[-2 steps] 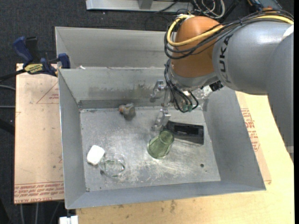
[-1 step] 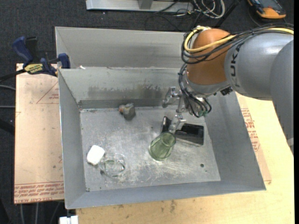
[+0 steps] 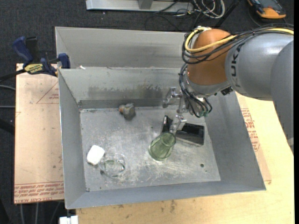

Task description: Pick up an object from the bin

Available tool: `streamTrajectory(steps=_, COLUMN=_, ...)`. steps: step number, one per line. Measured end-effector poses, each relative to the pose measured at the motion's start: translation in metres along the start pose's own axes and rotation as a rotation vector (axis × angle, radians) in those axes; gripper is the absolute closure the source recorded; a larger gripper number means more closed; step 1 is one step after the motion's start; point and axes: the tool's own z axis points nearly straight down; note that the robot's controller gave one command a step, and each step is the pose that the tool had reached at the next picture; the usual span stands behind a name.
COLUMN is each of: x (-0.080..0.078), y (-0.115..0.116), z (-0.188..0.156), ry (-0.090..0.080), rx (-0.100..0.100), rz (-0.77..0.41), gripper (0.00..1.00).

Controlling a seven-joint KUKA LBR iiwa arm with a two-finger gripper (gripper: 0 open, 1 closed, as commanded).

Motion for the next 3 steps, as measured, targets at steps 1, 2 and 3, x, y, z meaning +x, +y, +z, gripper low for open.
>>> streamTrajectory(steps=1, x=0.006, y=-0.050, z=-0.012, ry=-0.001, rx=0.000, rz=0.022, gripper=0.00)
streamTrajectory(steps=2, x=0.000, y=-0.054, z=0.002, ry=-0.006, rx=0.007, rz=0.115, gripper=0.00)
streamTrajectory(steps=3, x=0.001, y=-0.054, z=0.002, ry=-0.004, rx=0.008, rz=0.114, gripper=1.00)
